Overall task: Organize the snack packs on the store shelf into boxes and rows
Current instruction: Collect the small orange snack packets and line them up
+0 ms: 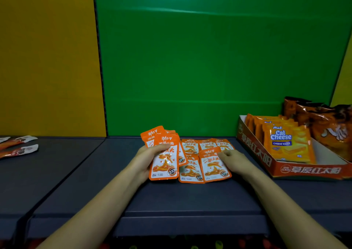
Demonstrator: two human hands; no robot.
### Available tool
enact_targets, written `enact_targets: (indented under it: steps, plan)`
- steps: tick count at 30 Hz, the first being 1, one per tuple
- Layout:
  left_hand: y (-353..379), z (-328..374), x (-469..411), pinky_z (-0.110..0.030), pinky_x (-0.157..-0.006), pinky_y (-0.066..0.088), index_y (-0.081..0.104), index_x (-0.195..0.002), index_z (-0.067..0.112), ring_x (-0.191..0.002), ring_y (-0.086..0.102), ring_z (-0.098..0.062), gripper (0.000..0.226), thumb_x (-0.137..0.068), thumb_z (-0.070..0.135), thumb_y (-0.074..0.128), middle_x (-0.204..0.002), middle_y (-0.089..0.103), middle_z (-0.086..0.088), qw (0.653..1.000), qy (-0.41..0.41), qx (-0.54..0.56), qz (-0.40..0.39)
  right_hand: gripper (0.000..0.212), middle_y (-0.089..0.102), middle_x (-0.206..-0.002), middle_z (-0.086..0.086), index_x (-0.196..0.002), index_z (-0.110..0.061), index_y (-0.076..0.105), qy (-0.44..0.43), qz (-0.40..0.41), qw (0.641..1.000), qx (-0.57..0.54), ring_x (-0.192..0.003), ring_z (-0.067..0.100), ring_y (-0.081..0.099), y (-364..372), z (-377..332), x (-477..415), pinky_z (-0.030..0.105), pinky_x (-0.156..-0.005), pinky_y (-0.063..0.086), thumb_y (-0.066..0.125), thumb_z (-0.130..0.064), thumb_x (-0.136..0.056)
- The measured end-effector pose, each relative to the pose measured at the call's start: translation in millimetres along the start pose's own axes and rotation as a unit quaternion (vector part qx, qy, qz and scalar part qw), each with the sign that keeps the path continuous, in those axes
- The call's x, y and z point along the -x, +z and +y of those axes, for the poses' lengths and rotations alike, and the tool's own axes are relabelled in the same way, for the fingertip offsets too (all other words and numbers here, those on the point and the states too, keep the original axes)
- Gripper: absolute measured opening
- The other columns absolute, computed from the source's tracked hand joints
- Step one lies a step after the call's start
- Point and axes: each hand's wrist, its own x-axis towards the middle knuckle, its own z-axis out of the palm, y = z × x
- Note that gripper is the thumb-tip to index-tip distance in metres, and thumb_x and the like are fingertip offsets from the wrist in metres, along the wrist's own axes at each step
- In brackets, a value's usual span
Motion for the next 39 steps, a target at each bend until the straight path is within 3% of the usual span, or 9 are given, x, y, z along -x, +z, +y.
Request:
enact_targets:
  steps: [4,10,14,18,24,28,31,35,39]
  plan:
    - [-0.9,-0.5,-0.2,-0.028,-0.046,0.055,0.062,-0.091,0.008,-0.054,0.07,-0.02,0.012,-0.08,0.012,0.068,-0.066,0.074,-0.007,1.0,0.003,-0.013,-0.001,0.035,0.052,-0.077,0.0,-0.075,-0.014,0.051,-0.023,0.037,0.994,0.098,-0.081,0.02,0.051,7.2,4.4,0.1,0.027,-0.066,0.035,0.035,-0.033,-0.099]
    - [-0.4,-0.9,0.7,-0.029,-0.048,0.056,0.062,-0.09,0.009,-0.055,0.07,-0.02,0.011,-0.081,0.011,0.068,-0.067,0.074,-0.007,1.0,0.011,-0.012,-0.002,0.039,0.045,-0.07,0.0,-0.06,-0.02,0.037,-0.034,0.082,0.986,0.139,-0.077,0.023,0.049,10.4,9.7,-0.1,0.028,-0.061,0.033,0.035,-0.031,-0.097]
    - [0.7,-1.3,1.7,-0.029,-0.049,0.056,0.061,-0.089,0.01,-0.056,0.071,-0.02,0.012,-0.08,0.011,0.068,-0.067,0.074,-0.006,1.0,0.016,-0.019,-0.001,0.032,0.056,-0.086,0.006,-0.077,-0.012,0.052,-0.027,0.104,0.982,0.155,-0.082,0.025,0.055,7.8,10.7,1.4,0.03,-0.067,0.039,0.04,-0.035,-0.096]
    - [2.5,-2.1,2.6,-0.03,-0.053,0.058,0.062,-0.089,0.012,-0.058,0.071,-0.02,0.012,-0.08,0.011,0.07,-0.069,0.074,-0.005,0.999,0.023,-0.029,-0.003,0.031,0.056,-0.101,0.002,-0.093,-0.016,0.055,-0.09,0.223,0.957,0.165,-0.092,0.023,0.058,4.7,-10.2,20.7,0.029,-0.068,0.037,0.041,-0.044,-0.095]
    - [6.6,-3.5,4.9,-0.027,-0.05,0.057,0.063,-0.089,0.01,-0.056,0.071,-0.018,0.015,-0.077,0.007,0.071,-0.067,0.074,-0.003,0.998,0.055,-0.042,0.005,0.047,0.055,-0.07,-0.008,-0.068,-0.024,0.052,-0.169,0.028,0.985,0.024,-0.076,0.015,0.054,32.6,-66.7,36.5,0.03,-0.067,0.039,0.035,-0.063,-0.089]
    - [7.3,-3.5,5.7,-0.025,-0.048,0.055,0.063,-0.086,0.01,-0.055,0.07,-0.017,0.014,-0.076,0.006,0.072,-0.067,0.074,-0.003,0.996,0.078,-0.034,0.014,0.043,0.046,-0.061,-0.009,-0.061,-0.026,0.038,-0.159,0.032,0.984,-0.07,-0.062,0.011,0.045,50.3,-73.9,29.2,0.031,-0.063,0.036,0.047,-0.061,-0.086]
    - [7.2,-3.2,4.6,-0.026,-0.049,0.056,0.063,-0.087,0.01,-0.057,0.071,-0.018,0.014,-0.076,0.01,0.072,-0.068,0.074,-0.004,0.996,0.081,-0.022,0.017,0.034,0.052,-0.064,-0.008,-0.064,-0.026,0.045,-0.145,0.003,0.973,-0.179,-0.061,0.009,0.048,51.2,-71.0,25.2,0.028,-0.063,0.04,0.06,-0.049,-0.084]
    - [8.9,-4.6,2.2,-0.026,-0.051,0.057,0.064,-0.089,0.01,-0.059,0.071,-0.017,0.015,-0.078,0.016,0.072,-0.07,0.074,-0.003,0.996,0.087,-0.028,0.014,0.037,0.053,-0.062,-0.008,-0.065,-0.026,0.045,-0.134,0.019,0.972,-0.191,-0.06,0.01,0.053,53.9,-69.8,25.3,0.026,-0.057,0.041,0.073,-0.049,-0.071]
    - [7.7,-4.5,-3.9,-0.032,-0.065,0.058,0.067,-0.091,0.012,-0.068,0.072,-0.02,0.029,-0.085,0.04,0.06,-0.08,0.075,-0.007,0.997,0.068,-0.029,0.019,0.032,0.073,-0.082,0.011,-0.07,-0.018,0.055,-0.095,-0.013,0.961,-0.261,-0.08,0.025,0.072,54.0,-69.7,20.2,0.043,-0.079,0.057,0.08,-0.037,-0.069]
